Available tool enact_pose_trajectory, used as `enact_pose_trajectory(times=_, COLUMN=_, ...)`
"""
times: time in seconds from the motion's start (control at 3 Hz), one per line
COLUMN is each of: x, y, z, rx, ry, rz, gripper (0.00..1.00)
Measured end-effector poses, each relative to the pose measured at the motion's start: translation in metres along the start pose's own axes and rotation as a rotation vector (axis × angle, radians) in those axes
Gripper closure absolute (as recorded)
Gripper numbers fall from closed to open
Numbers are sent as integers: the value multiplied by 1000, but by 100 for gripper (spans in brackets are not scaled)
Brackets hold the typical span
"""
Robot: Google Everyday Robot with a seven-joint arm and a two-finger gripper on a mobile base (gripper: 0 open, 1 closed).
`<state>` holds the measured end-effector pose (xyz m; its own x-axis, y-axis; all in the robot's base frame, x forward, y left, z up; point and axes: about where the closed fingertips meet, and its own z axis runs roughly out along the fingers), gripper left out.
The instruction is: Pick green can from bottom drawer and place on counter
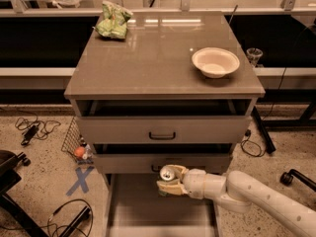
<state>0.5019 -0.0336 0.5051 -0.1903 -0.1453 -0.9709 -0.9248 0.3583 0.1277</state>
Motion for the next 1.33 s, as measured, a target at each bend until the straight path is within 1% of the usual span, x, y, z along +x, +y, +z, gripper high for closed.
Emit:
enact_pose_trajectory(times=0.33, x=-18, y=8, z=6, rx=-22, ry=-36, rz=6, gripper=100)
enact_pose_trajectory(times=0.67, x=-65, y=30, z=10, rx=-72, ry=-95, rz=25, gripper=100)
enact_pose_trajectory(times=1.0, x=-130, y=60, z=12, rx=-122, ry=-107, rz=25, gripper=100)
enact_pose_trajectory(times=1.33, x=-221, y=71, z=16, rx=-103, ry=-50, rz=-18, gripper=100)
